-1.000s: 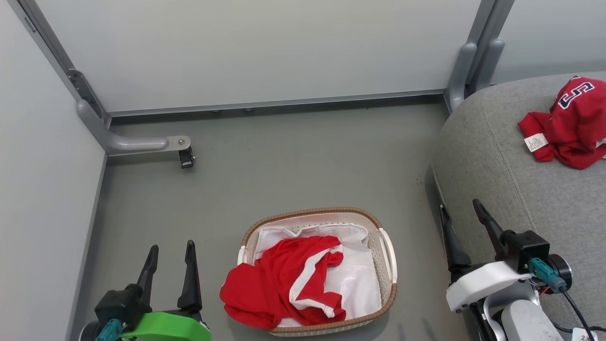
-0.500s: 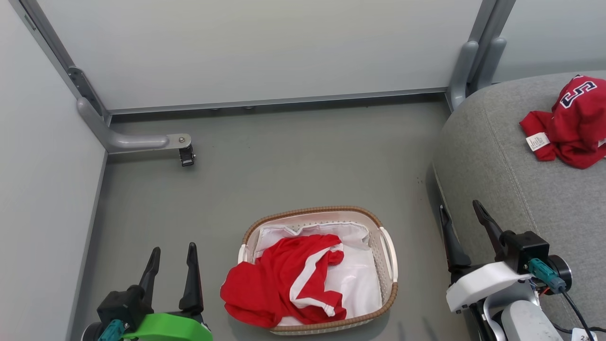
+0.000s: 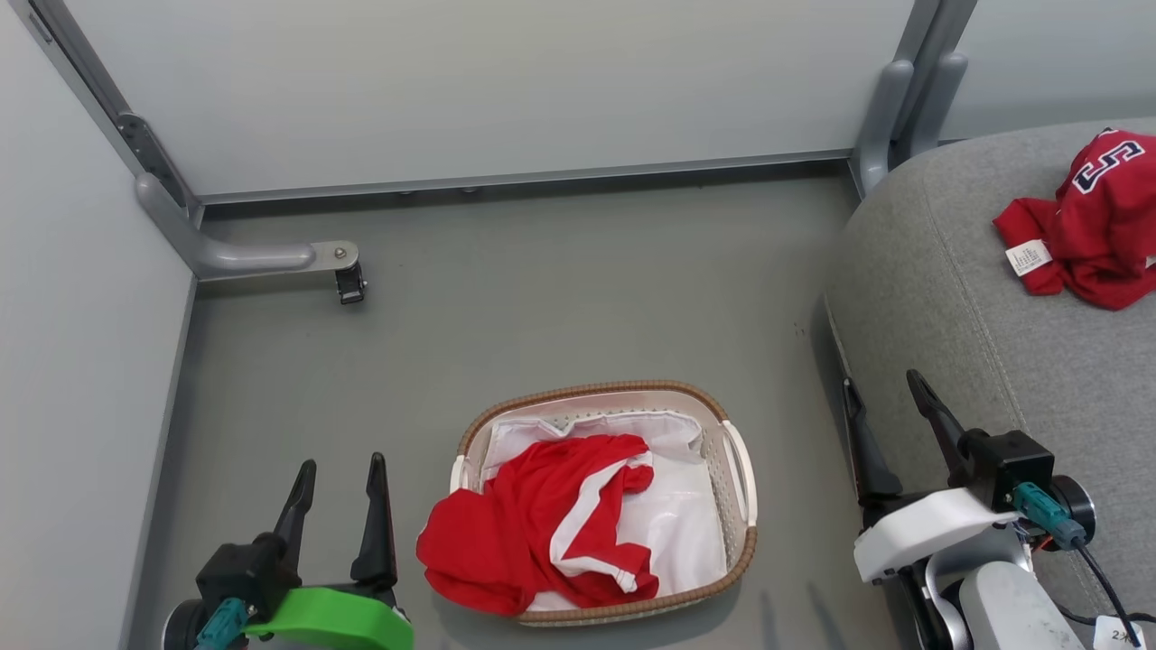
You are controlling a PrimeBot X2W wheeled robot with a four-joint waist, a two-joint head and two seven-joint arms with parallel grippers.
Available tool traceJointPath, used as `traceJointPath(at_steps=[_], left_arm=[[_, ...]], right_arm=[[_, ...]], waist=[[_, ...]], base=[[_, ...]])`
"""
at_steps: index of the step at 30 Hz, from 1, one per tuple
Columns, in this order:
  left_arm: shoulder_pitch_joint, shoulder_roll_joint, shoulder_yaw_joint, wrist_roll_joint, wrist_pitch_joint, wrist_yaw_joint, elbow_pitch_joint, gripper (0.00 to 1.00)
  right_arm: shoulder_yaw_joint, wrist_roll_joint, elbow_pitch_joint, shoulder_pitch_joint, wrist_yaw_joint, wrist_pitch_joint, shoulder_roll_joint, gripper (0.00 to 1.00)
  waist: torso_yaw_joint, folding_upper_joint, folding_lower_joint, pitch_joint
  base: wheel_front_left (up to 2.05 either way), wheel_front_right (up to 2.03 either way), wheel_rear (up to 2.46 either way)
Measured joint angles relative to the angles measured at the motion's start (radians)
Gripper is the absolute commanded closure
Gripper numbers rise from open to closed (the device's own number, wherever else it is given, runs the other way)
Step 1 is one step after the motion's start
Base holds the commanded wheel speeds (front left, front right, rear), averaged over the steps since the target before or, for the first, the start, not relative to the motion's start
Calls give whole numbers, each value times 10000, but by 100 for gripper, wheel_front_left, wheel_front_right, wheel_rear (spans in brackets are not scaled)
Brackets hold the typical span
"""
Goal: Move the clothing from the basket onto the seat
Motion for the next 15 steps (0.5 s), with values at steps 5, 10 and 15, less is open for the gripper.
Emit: traceJointPath(at_steps=[5,10,15], left_arm=[[-535,0,-257,211,0,-59,105,0],[-1530,-6,-932,658,0,-232,800,0],[-3004,0,-1806,1011,4,-326,2013,0]], right_arm=[[-130,-105,-174,-226,0,0,0,0],[-244,-374,-464,-701,0,0,-2,0],[-374,-474,-884,-1439,0,0,0,0]], waist=[[-58,0,0,337],[-167,0,0,928],[-345,0,0,1743]], base=[[0,0,0],[0,0,0],[0,0,0]])
